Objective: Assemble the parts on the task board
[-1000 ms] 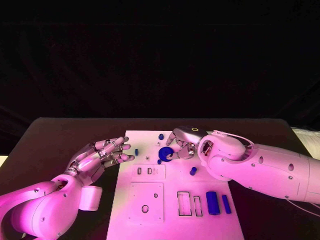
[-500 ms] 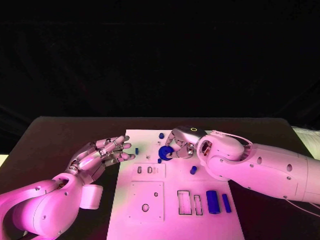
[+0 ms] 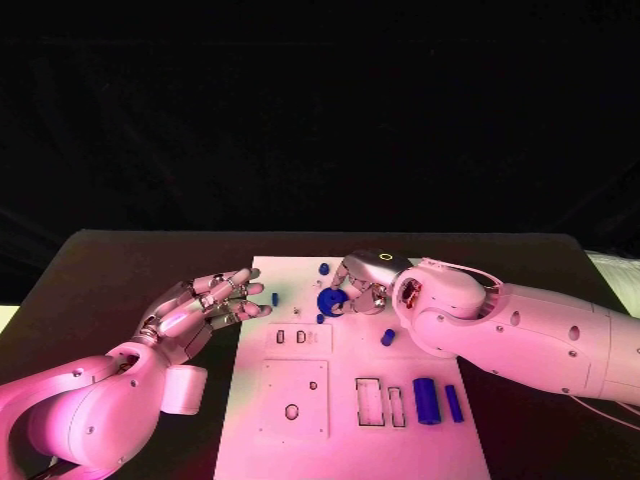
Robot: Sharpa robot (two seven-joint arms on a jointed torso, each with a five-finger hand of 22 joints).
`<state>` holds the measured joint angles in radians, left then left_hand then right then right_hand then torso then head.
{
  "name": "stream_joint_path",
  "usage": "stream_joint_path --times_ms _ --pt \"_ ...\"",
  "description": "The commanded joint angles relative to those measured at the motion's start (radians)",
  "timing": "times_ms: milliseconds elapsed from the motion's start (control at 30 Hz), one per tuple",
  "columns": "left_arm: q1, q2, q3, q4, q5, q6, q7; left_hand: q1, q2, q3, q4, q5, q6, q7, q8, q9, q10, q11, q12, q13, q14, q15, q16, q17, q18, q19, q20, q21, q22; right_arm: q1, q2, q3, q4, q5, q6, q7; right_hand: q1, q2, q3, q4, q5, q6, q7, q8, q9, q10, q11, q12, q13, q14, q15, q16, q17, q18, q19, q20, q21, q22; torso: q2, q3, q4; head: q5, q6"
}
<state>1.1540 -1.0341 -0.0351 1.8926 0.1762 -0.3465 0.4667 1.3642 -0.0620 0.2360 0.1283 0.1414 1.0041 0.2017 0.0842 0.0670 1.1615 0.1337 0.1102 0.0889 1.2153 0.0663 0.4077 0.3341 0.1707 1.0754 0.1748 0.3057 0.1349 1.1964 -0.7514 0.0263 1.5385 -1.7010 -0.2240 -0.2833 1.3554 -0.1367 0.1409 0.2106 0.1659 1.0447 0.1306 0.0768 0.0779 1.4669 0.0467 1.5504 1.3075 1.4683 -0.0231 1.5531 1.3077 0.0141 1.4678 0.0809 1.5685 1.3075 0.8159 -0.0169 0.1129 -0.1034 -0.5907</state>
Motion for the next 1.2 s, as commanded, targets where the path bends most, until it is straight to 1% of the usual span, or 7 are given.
stream_joint_path --times_ms 33,333,467,600,767,967,1200 --pt "0.001 0.001 0.001 0.001 0.001 0.023 0.002 -0.008 0.002 0.005 0.001 -0.006 -0.004 0.001 -0.004 -0.001 -0.008 -0.002 -0.007 -0.001 -0.008 -0.001 0.003 0.001 0.010 -0.006 0.000 0.000 0.000 -0.003 0.004 -0.002 -0.005 -0.023 0.066 -0.007 0.008 0.003 0.000 -0.004 -0.002 0.006 0.001 0.003 0.001 0.097 0.000 0.004 0.254 0.096 0.000 0.005 0.231 -0.014 0.103 0.003 0.002 0.263 0.000 -0.0003 -0.0005 0.000 -0.002" --pt "0.001 0.000 0.001 0.002 0.001 0.021 -0.001 -0.008 0.001 0.006 0.000 -0.006 -0.005 0.001 -0.004 -0.001 -0.009 -0.002 -0.007 -0.001 -0.009 -0.001 0.004 0.002 0.010 -0.006 0.000 0.000 0.000 -0.004 0.009 -0.003 -0.014 -0.021 0.097 -0.013 0.005 -0.004 -0.003 -0.005 -0.007 0.009 0.001 0.003 0.001 0.098 0.000 0.005 0.254 0.096 -0.001 0.004 0.231 -0.014 0.103 0.003 0.002 0.263 0.000 -0.0005 0.0003 0.000 -0.005" --pt "0.001 0.000 0.001 0.002 0.001 0.020 -0.002 -0.008 0.001 0.006 0.000 -0.006 -0.005 0.001 -0.004 -0.001 -0.009 -0.002 -0.007 -0.001 -0.009 -0.001 0.004 0.002 0.010 -0.006 0.000 0.000 0.000 -0.004 0.010 -0.004 -0.015 -0.026 0.079 -0.019 0.009 0.010 0.006 -0.007 0.005 0.023 -0.003 0.007 0.003 0.100 -0.003 0.010 0.257 0.096 -0.003 0.005 0.233 -0.014 0.103 0.002 0.002 0.263 0.000 -0.0005 0.0004 0.000 -0.005" --pt "0.001 0.000 0.001 0.003 0.001 0.019 -0.001 -0.008 0.001 0.006 0.000 -0.006 -0.005 0.001 -0.004 -0.001 -0.009 -0.002 -0.007 -0.001 -0.009 -0.001 0.004 0.002 0.010 -0.006 0.000 0.000 0.000 -0.004 0.009 -0.004 -0.011 -0.037 0.034 -0.022 0.040 0.050 0.042 -0.025 0.012 0.050 -0.012 0.016 0.007 0.104 -0.011 0.020 0.263 0.097 -0.010 0.007 0.237 -0.014 0.103 -0.003 0.002 0.263 -0.001 -0.0003 0.0003 0.002 -0.007" --pt "0.001 0.000 0.001 0.002 0.001 0.019 -0.001 -0.008 0.001 0.006 0.000 -0.006 -0.006 0.002 -0.005 -0.001 -0.010 -0.001 -0.008 -0.001 -0.010 -0.001 0.004 0.003 0.010 -0.006 0.000 0.000 0.000 -0.004 0.006 -0.003 0.000 -0.051 -0.041 -0.024 0.059 0.076 0.077 -0.047 0.023 0.075 -0.023 0.024 0.011 0.104 -0.021 0.020 0.263 0.099 -0.018 0.011 0.247 -0.014 0.103 -0.011 0.002 0.263 -0.001 -0.0004 0.0013 0.002 -0.006" --pt "0.001 0.000 0.001 0.001 0.001 0.019 -0.001 -0.008 0.001 0.006 0.000 -0.006 -0.006 0.002 -0.005 -0.001 -0.010 -0.001 -0.008 -0.001 -0.010 -0.001 0.004 0.003 0.010 -0.007 0.000 0.000 0.000 -0.004 -0.002 -0.002 0.018 -0.059 -0.114 -0.028 0.047 0.087 0.091 -0.051 0.026 0.090 -0.029 0.029 0.014 0.104 -0.026 0.020 0.263 0.101 -0.022 0.014 0.255 -0.014 0.103 -0.016 0.002 0.263 0.000 -0.0003 -0.0001 0.003 -0.003" --pt "0.001 0.000 0.001 0.000 0.001 0.020 -0.002 -0.008 0.001 0.006 0.000 -0.006 -0.006 0.002 -0.005 -0.001 -0.010 -0.001 -0.008 -0.001 -0.010 -0.001 0.004 0.003 0.010 -0.007 0.000 0.000 0.000 -0.003 -0.016 0.000 0.038 -0.059 -0.138 -0.036 0.029 0.086 0.094 -0.049 0.027 0.095 -0.031 0.028 0.014 0.104 -0.029 0.020 0.263 0.102 -0.025 0.016 0.258 -0.014 0.103 -0.019 0.002 0.263 0.000 -0.0003 -0.0011 0.003 0.000"
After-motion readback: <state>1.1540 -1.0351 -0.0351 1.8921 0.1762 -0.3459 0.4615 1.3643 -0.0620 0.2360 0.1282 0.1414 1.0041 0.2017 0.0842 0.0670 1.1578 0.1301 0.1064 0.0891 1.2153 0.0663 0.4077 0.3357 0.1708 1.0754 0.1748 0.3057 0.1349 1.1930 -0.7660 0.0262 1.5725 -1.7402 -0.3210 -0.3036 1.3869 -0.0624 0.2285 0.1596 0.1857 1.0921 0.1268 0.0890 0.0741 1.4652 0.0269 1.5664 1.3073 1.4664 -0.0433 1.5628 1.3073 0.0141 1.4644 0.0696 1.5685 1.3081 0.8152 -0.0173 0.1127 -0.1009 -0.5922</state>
